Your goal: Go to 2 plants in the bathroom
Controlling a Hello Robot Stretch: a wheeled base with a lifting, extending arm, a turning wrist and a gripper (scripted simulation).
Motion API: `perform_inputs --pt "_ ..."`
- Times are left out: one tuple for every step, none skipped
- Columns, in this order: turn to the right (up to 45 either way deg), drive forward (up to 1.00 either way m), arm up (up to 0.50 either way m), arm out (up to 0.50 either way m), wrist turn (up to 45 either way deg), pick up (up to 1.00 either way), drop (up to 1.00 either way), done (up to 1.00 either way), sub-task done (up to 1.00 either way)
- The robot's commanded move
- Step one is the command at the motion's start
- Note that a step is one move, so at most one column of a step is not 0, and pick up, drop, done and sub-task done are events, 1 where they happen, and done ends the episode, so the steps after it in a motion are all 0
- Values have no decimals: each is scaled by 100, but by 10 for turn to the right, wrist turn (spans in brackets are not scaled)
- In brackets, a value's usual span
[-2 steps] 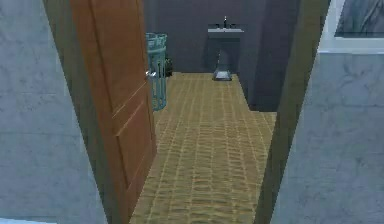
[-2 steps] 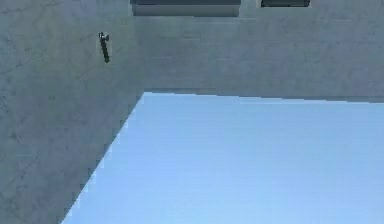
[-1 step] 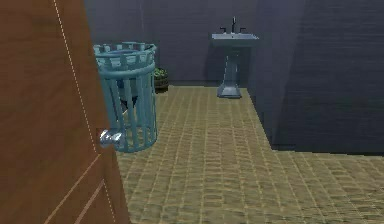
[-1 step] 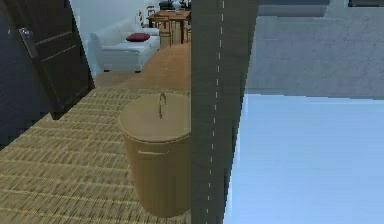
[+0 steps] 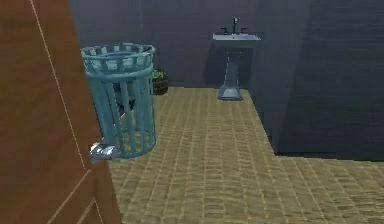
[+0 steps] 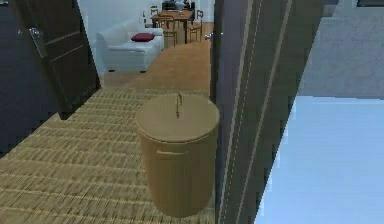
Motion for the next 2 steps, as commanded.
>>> perform_inputs --pt "450 0 0 0 0 0 0 0 0" --pt "90 0 0 0 0 0 0 0 0"
